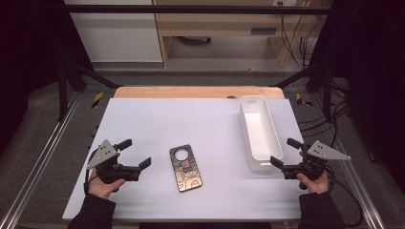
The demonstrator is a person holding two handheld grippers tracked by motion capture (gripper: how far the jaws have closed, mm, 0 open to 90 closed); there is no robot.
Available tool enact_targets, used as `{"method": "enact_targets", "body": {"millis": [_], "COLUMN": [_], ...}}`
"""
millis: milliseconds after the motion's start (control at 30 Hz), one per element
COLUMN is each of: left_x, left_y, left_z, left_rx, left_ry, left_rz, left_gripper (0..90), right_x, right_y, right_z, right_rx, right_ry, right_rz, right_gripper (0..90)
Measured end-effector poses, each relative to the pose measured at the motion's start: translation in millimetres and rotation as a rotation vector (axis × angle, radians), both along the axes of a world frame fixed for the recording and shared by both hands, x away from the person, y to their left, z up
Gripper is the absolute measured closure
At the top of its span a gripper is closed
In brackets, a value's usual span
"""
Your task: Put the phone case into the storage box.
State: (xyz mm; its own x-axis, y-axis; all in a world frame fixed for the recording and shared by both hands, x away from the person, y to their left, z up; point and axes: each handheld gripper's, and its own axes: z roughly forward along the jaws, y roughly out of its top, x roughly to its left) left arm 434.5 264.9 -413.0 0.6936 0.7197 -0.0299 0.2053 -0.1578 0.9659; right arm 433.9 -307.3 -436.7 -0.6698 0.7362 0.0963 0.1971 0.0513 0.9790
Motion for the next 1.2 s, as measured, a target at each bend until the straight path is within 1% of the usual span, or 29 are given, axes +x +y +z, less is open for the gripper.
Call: {"method": "enact_targets", "body": {"millis": [267,367,467,600,667,767,833,933,1033,1100,1200], "left_x": [0.5,1.1,1.8,2.8,3.4,2.6,2.2,1.4,1.0,1.0,1.1], "left_y": [-3.0,-5.2,-7.9,-11.4,-15.4,-23.2,-25.5,-34.7,-39.0,-45.1,-48.9], "left_z": [1.8,2.7,3.6,3.6,4.3,6.3,6.8,8.0,8.1,7.8,7.6], "left_rx": [0.006,0.001,-0.007,-0.007,0.008,0.014,0.018,0.031,0.037,0.051,0.056], "left_ry": [0.007,0.018,0.036,0.049,0.054,0.052,0.052,0.061,0.063,0.073,0.081], "left_rz": [0.002,0.0,-0.003,-0.006,-0.007,-0.019,-0.024,-0.026,-0.023,-0.017,-0.016], "left_gripper": [0.0,0.0,0.0,0.2,0.2,1.2,1.3,2.4,4.2,5.6,7.5], "right_x": [-0.5,-0.2,0.4,0.1,0.2,-0.4,-0.3,-0.2,-0.4,-0.5,-0.7], "right_y": [-0.9,-0.2,1.6,2.5,2.5,2.3,2.3,2.4,2.5,2.5,2.6], "right_z": [0.4,0.0,-0.2,0.0,0.1,0.9,0.9,0.9,1.1,1.4,1.4], "right_rx": [0.0,0.001,-0.013,-0.017,-0.017,-0.018,-0.018,-0.019,-0.019,-0.02,-0.02], "right_ry": [-0.001,-0.002,0.001,0.002,0.0,-0.002,-0.002,-0.002,-0.003,-0.003,-0.003], "right_rz": [0.002,0.001,0.004,0.004,0.005,0.005,0.005,0.004,0.005,0.005,0.004], "right_gripper": [0.3,0.3,0.3,0.3,0.3,0.3,0.3,0.3,0.3,0.3,0.3]}}
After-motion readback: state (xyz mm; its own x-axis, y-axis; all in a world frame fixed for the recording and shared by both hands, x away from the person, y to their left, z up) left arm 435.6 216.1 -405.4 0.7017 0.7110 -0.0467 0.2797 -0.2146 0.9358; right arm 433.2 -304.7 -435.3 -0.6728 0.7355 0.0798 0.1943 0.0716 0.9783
